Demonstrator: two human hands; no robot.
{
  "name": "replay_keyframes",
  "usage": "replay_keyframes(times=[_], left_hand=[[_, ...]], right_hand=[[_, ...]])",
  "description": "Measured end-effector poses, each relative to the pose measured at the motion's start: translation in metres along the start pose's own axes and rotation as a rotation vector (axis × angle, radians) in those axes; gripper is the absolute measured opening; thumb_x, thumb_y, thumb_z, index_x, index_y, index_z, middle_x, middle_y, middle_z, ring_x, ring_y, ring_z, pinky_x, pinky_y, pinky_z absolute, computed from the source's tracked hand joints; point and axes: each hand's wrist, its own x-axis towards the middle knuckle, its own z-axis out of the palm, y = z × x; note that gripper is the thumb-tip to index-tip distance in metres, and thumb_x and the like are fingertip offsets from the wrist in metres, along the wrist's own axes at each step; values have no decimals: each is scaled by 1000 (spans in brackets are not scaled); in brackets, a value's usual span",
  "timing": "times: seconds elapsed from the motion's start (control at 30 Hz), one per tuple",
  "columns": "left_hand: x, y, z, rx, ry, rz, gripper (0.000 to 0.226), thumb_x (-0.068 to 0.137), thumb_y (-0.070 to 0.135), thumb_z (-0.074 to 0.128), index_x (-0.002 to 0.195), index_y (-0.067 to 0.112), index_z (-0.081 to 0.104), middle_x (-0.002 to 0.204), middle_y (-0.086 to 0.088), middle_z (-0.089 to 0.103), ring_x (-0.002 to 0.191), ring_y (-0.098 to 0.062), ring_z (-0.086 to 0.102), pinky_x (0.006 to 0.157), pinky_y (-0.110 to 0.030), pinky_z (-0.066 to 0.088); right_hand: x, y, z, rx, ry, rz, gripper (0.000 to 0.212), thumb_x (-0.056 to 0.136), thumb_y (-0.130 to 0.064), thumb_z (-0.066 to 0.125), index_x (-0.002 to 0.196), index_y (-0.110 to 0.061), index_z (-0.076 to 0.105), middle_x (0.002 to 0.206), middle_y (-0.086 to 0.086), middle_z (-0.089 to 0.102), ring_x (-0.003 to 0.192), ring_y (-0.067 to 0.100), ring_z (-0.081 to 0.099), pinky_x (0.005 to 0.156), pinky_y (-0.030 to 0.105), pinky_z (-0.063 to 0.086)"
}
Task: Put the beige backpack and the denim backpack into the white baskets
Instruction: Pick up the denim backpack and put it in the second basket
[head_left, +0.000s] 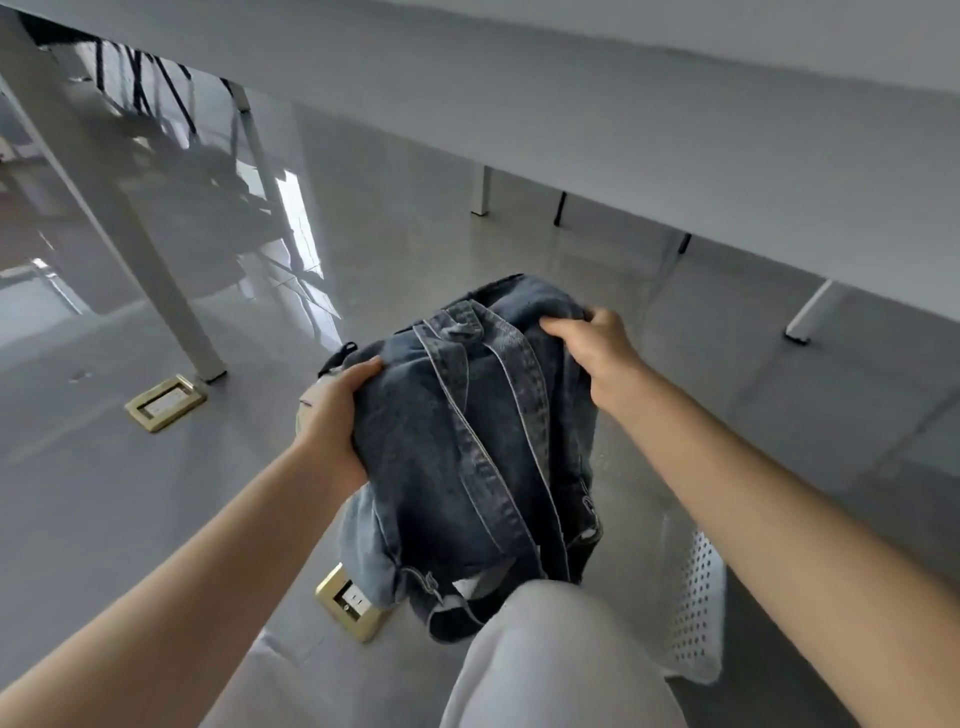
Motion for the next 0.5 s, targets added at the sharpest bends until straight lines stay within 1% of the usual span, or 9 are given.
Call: replay_keyframes(times=[0.03,0.1,0.17,0.23,0.27,0.33,0.4,0.47,0.5], left_hand=[[2,-4,2,22,-5,-23,45,73,34,72,114,16,69,103,-9,74,96,-27,70,66,-33,55],[4,-8,3,73,-56,-98,32,79,33,67,105,14,69,86,-10,75,88,-25,68,72,-34,52],[7,-8,0,129,-107,-139,38,79,29,68,111,11,67,91,-12,75,89,-27,68,83,-38,52],[7,-6,-6,191,-159,-151,45,76,23,71,117,8,64,98,-14,75,88,-27,71,88,-41,52],[7,-6,-9,216,-190,-170,44,74,20,70,116,6,64,98,-15,75,85,-26,72,87,-41,52],[4,-6,-14,281,-232,-217,43,72,14,69,112,0,65,102,-17,75,85,-26,72,86,-38,51],[2,-6,-18,369,-256,-242,44,71,10,70,112,-4,64,107,-21,73,89,-27,71,85,-37,51],[3,-7,-16,436,-240,-228,49,69,9,74,115,-5,62,106,-21,73,91,-29,72,79,-37,55],[3,-8,-12,447,-211,-214,52,68,8,76,117,-4,61,104,-20,74,90,-30,73,75,-38,57]], right_hand=[[1,8,-3,7,10,3,8,82,-9,68,90,-6,67,83,9,68,73,21,64,63,26,51],[3,18,-8,-11,11,-20,6,83,-14,69,87,-11,67,86,7,69,77,19,65,69,27,52],[4,23,-13,-84,-21,-53,8,84,-19,69,89,-13,69,89,6,71,78,16,66,68,25,53],[5,29,-20,-149,-52,-20,17,83,-21,70,95,-10,71,94,8,74,81,20,70,72,28,57],[4,33,-24,-178,-75,20,19,82,-22,71,95,-9,71,95,10,74,84,23,71,73,31,58],[-1,43,-34,-267,-146,119,23,81,-26,71,96,-9,70,96,11,74,84,25,71,63,29,55],[-6,51,-43,-378,-198,180,28,86,-32,66,105,-11,66,96,4,70,83,17,66,56,23,44],[-10,58,-49,-434,-204,204,30,93,-36,57,113,-14,61,99,2,65,81,10,59,58,23,40],[-10,62,-50,-422,-200,211,32,94,-37,53,117,-16,58,105,3,63,86,14,60,62,27,46]])
